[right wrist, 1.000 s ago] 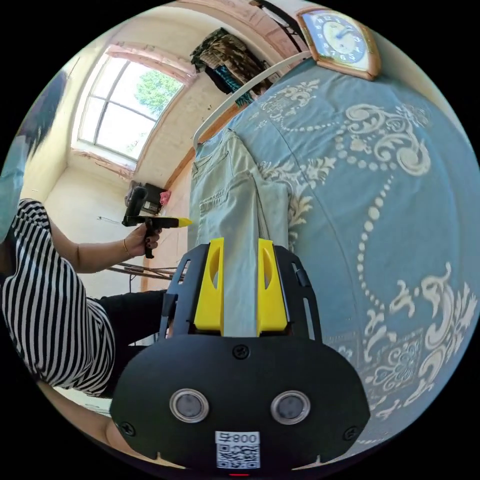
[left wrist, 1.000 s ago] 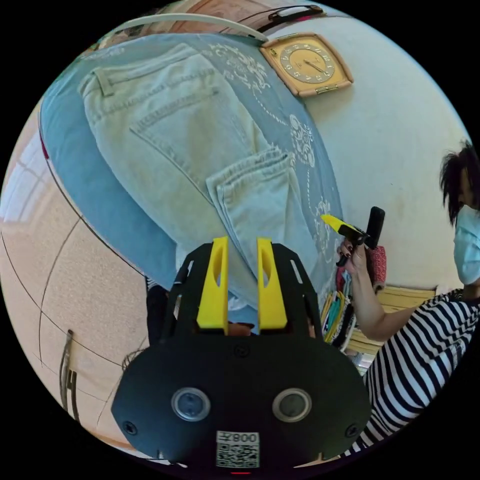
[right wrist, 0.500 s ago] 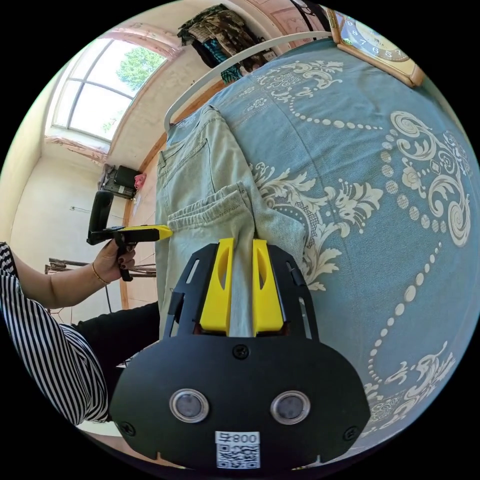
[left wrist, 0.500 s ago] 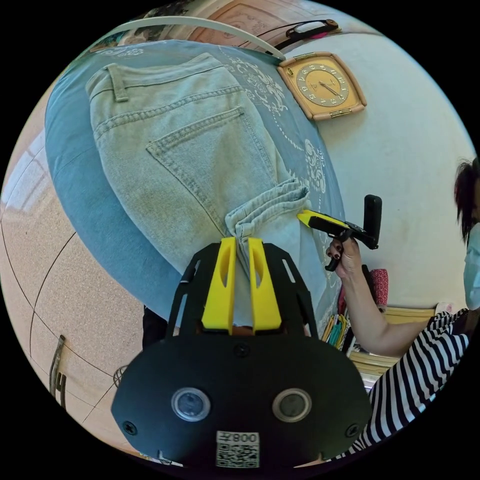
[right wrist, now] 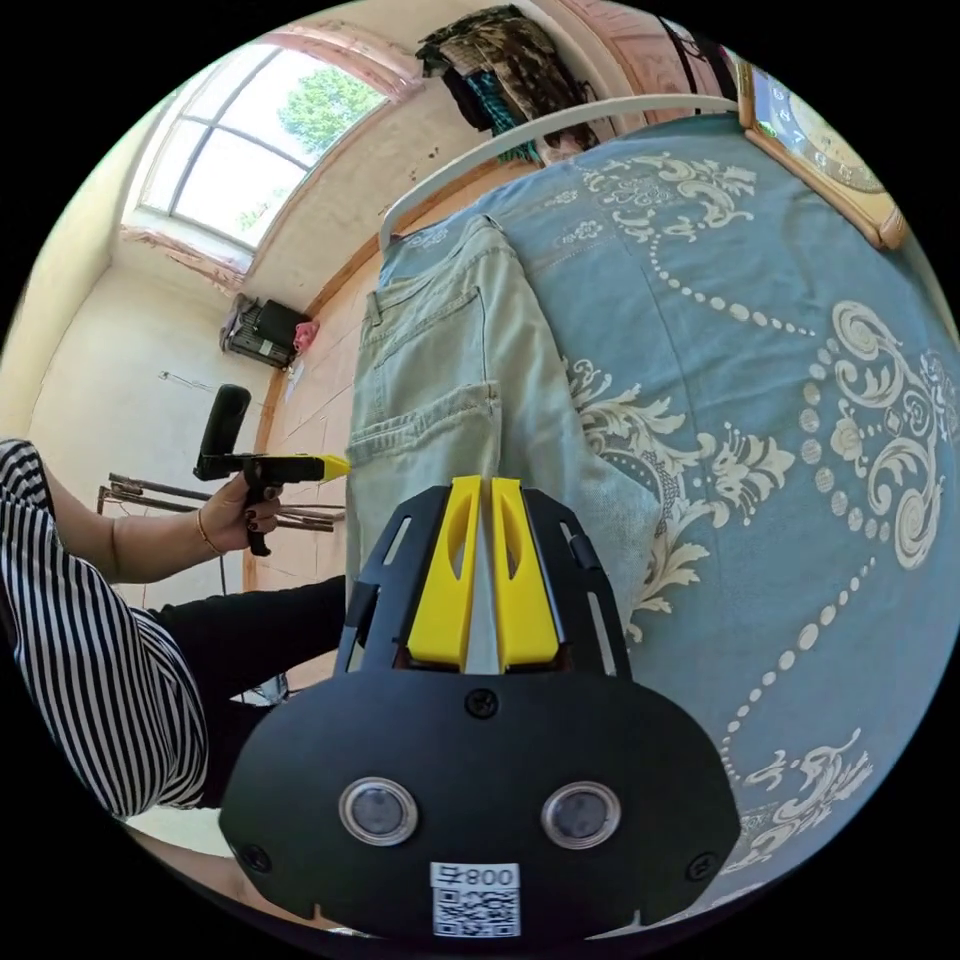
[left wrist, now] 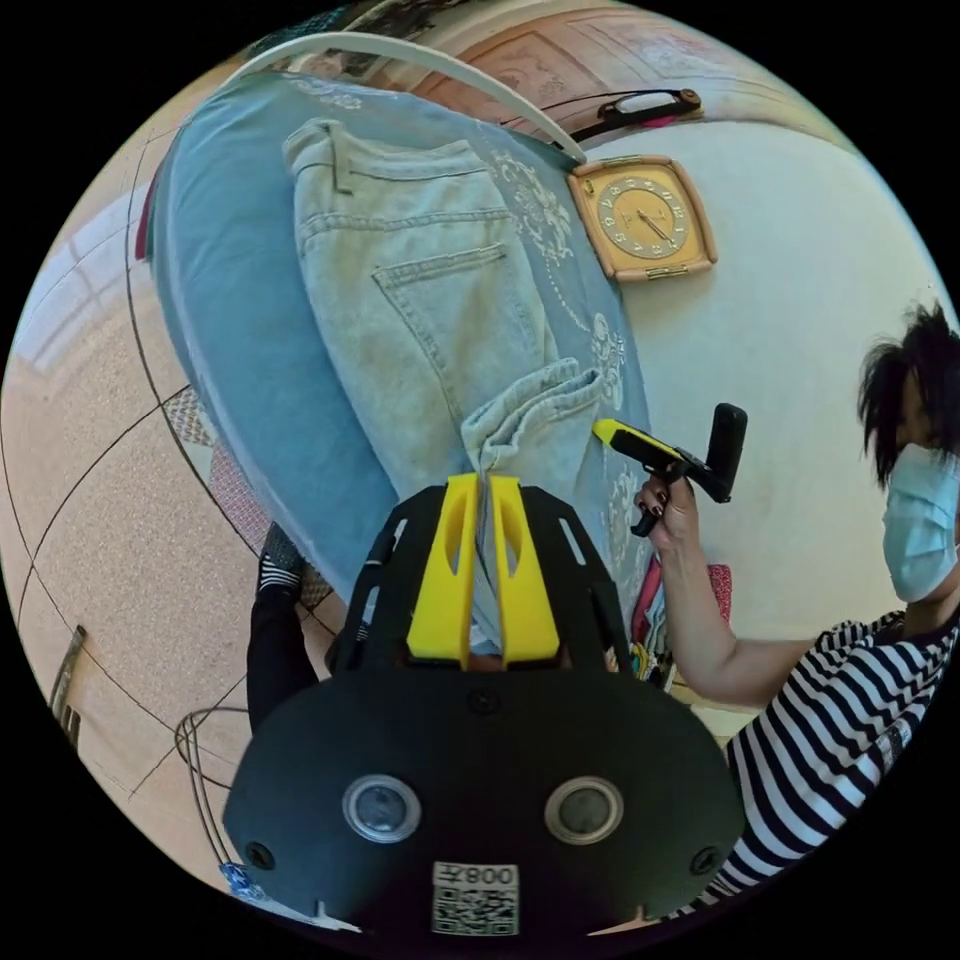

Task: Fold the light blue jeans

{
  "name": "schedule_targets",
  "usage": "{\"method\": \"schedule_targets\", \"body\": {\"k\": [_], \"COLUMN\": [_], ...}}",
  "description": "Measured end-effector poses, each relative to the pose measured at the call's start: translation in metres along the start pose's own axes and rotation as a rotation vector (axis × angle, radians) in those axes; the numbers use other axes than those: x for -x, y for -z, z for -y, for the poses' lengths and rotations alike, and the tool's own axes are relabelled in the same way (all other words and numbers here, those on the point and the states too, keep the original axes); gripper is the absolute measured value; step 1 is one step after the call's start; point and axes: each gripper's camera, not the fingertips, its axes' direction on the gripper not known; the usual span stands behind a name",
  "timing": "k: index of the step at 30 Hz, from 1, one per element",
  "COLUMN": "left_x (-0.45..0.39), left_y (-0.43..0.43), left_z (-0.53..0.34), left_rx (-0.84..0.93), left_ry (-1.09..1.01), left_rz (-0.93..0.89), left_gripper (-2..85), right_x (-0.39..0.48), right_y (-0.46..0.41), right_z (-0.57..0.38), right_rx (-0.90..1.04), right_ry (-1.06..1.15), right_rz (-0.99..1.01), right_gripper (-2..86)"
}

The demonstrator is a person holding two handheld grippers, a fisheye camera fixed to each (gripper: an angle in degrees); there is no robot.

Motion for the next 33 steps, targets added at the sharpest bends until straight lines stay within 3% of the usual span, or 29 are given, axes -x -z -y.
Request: {"method": "schedule_targets", "body": {"k": [3,6,14,18,25,33], "left_x": [0.026,0.026,0.015,0.019,0.032,0.014], "left_y": [-0.01,-0.012,-0.076,-0.098,-0.11,-0.11], "left_z": [0.001,-0.009,-0.049,-0.052,-0.047,-0.051], "left_rx": [0.023,0.054,0.419,0.461,0.454,0.544], "left_ry": [0.102,0.066,0.043,0.07,0.141,0.042], "left_rz": [-0.049,-0.092,-0.236,-0.257,-0.323,-0.391], "left_gripper": [5.2,7.4,9.6,8.7,3.6,2.5], "right_x": [-0.012,-0.019,-0.023,-0.027,-0.038,-0.036], "right_y": [0.004,0.025,0.028,0.038,0.035,0.07], "right_z": [-0.003,-0.028,-0.081,-0.089,-0.085,-0.094], "right_rx": [0.015,-0.01,0.253,0.258,0.305,0.376], "right_ry": [-0.038,-0.062,-0.125,-0.143,-0.142,-0.073], "right_rz": [-0.007,-0.005,0.018,-0.024,0.085,0.162], "right_gripper": [4.6,7.1,11.0,11.1,5.6,2.2]}}
